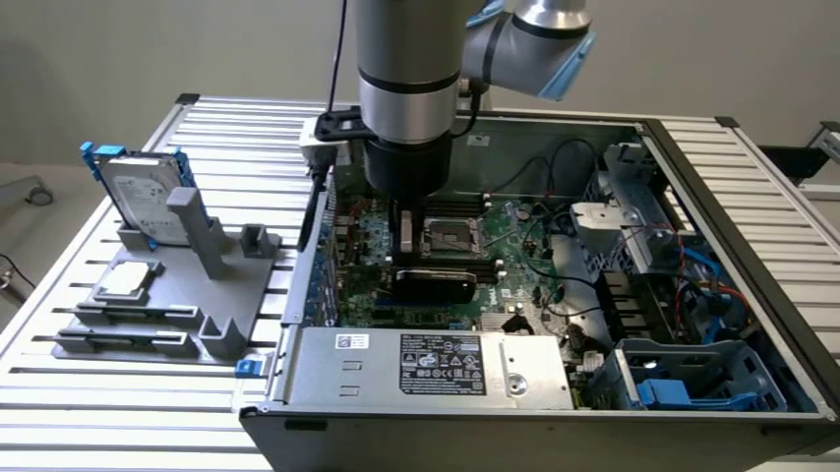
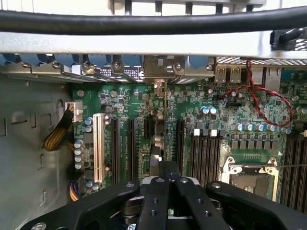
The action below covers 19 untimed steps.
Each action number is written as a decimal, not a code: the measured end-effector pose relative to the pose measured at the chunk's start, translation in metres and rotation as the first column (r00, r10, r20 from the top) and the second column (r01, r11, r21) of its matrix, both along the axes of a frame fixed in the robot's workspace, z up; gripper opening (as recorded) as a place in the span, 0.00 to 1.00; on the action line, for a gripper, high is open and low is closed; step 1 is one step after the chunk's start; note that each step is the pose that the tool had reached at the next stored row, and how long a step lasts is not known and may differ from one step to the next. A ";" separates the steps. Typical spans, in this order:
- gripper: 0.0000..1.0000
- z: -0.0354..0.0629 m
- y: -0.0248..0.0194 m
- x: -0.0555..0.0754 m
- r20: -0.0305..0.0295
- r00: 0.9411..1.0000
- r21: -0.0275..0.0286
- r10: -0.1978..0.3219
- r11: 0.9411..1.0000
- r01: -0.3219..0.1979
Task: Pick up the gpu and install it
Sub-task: 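Insert the gpu into the slot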
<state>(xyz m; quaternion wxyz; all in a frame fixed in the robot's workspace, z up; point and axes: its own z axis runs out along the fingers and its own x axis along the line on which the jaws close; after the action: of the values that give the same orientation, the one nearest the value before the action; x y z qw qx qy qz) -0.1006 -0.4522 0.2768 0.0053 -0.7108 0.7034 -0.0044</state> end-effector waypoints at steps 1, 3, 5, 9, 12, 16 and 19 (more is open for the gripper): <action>0.11 -0.0004 0.0003 0.000 -0.001 1.000 0.001 0.000 1.000 0.000; 0.11 -0.0009 0.0005 0.000 -0.002 1.000 0.001 0.000 1.000 0.000; 0.11 -0.0013 0.0006 0.000 -0.004 1.000 0.001 0.000 1.000 0.000; 0.11 -0.0020 0.0008 0.000 -0.007 1.000 0.001 0.000 1.000 0.000; 0.11 -0.0024 0.0009 0.000 -0.010 1.000 0.001 0.000 1.000 0.000; 0.11 -0.0030 0.0009 0.000 -0.012 1.000 0.001 0.000 1.000 0.000; 0.11 -0.0039 0.0009 0.000 -0.014 1.000 0.001 0.000 1.000 0.000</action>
<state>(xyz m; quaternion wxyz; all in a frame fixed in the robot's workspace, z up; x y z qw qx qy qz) -0.1011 -0.4512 0.2728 0.0009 -0.7108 0.7034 0.0008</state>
